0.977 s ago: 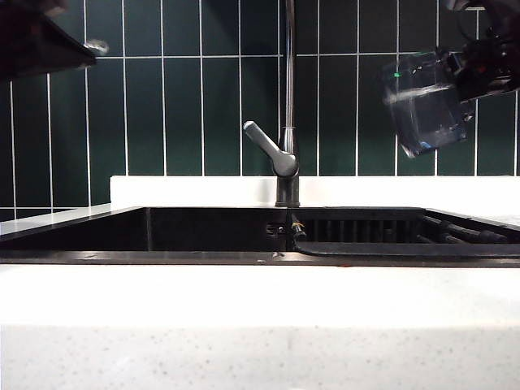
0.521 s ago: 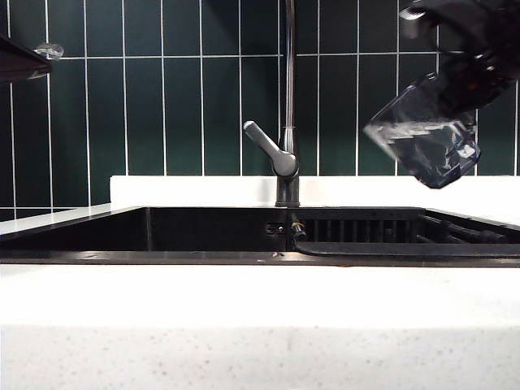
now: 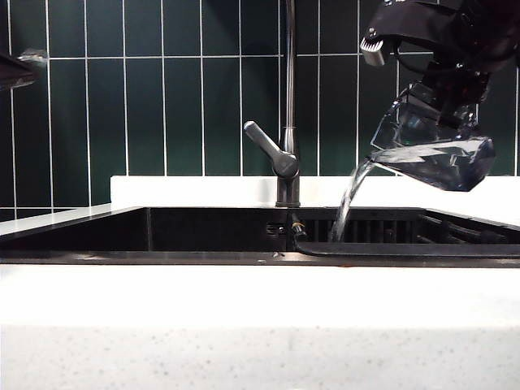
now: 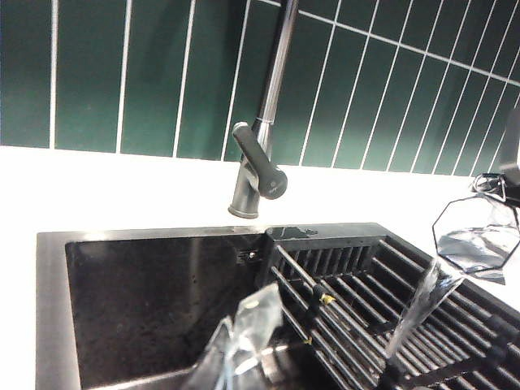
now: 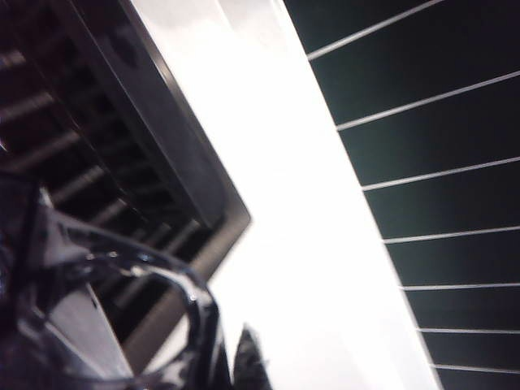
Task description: Pick up the mug next to the sink, go to the faucet to get some water, pour the water into the sink, and finally put the mug back to its place.
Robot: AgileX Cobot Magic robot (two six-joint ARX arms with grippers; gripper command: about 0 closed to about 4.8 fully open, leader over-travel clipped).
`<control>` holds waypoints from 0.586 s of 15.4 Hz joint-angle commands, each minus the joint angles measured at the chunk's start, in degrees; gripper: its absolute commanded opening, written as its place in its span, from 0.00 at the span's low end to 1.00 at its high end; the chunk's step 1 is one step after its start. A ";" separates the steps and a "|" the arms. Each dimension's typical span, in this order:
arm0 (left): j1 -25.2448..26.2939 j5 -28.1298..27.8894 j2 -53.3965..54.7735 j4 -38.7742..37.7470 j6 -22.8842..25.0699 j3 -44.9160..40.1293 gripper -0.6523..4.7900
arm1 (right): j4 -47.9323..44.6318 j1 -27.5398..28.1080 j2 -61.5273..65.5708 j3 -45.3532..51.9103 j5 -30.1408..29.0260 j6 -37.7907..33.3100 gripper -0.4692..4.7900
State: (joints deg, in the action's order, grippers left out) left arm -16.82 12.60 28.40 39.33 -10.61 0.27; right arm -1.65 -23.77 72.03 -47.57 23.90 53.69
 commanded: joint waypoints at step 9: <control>0.04 -1.46 -28.22 -25.70 0.63 0.15 0.11 | -9.75 -7.32 -0.70 -0.55 15.63 16.87 0.08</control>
State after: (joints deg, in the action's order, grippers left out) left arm -16.82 11.31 1.96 15.92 -10.37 0.30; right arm -9.10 -30.46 71.92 -47.66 38.11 68.07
